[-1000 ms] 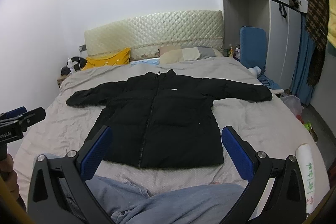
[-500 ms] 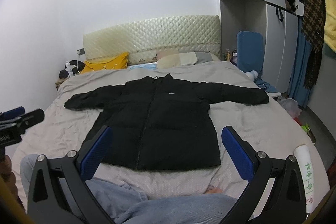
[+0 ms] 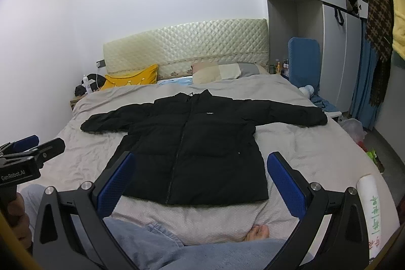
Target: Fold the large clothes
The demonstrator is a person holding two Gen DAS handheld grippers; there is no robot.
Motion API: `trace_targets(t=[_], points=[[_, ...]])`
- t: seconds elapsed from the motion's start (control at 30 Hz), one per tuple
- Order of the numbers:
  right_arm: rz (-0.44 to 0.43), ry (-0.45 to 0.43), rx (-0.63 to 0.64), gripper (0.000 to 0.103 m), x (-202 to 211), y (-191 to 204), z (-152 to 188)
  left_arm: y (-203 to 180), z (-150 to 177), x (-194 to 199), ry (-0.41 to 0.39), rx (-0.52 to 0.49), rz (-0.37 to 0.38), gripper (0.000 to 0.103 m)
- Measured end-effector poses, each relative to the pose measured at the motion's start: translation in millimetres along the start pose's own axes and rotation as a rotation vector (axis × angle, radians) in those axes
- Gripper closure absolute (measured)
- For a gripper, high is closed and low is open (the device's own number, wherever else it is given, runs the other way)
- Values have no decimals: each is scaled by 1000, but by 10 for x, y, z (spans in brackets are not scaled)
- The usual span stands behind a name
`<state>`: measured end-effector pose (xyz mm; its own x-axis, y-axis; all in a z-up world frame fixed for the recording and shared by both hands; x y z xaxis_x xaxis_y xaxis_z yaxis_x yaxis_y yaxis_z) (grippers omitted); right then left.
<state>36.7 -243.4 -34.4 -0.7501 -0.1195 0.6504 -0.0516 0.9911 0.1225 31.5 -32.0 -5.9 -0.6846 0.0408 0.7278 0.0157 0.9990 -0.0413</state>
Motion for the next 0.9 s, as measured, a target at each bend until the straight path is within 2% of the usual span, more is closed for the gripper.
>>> trace_targets(t=[0.37, 0.6, 0.9], points=[[-8, -7, 8, 0, -32, -29, -4, -133, 7, -86, -8, -15, 19, 1], [-25, -1, 26, 0, -147, 34, 29, -116, 47, -208, 8, -16, 10, 1], [-27, 5, 6, 0, -269, -31, -36, -44, -58, -330, 11, 4, -3, 1]])
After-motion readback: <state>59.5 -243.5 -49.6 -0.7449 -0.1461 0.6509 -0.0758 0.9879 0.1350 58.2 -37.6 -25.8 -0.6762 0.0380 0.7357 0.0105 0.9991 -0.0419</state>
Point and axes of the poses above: each gripper's, at about its wrist camera, not at the fingertips, and x roughly against the way its jaws point, y to its left, z to its underside, the point moved 3 cm from there along -x, roughly the way its jaws point, and after that the axes turned 10 degrees about y, right-handed, at the moved point
